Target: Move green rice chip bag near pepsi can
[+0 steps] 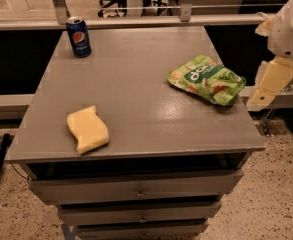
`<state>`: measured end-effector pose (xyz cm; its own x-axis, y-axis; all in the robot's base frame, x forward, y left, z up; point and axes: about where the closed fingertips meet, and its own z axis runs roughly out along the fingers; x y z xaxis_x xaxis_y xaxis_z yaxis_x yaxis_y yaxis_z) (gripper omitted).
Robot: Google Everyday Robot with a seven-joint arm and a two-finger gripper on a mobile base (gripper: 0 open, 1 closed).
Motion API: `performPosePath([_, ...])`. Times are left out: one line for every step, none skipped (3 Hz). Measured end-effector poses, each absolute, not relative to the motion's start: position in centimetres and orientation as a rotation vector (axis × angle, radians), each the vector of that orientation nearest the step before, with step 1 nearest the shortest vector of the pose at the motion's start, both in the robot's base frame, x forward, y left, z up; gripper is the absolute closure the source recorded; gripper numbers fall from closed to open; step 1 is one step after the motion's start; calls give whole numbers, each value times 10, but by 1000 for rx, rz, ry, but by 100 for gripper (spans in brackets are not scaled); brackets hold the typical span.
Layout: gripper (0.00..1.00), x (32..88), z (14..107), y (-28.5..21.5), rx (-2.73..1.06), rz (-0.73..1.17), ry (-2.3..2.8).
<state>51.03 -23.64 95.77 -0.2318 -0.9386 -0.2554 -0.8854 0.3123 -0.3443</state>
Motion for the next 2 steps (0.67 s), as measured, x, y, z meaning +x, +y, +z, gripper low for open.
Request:
performPosePath([0, 554, 950, -248, -1528, -192, 2149])
performPosePath([0, 580, 928, -251, -1415, -115, 2181])
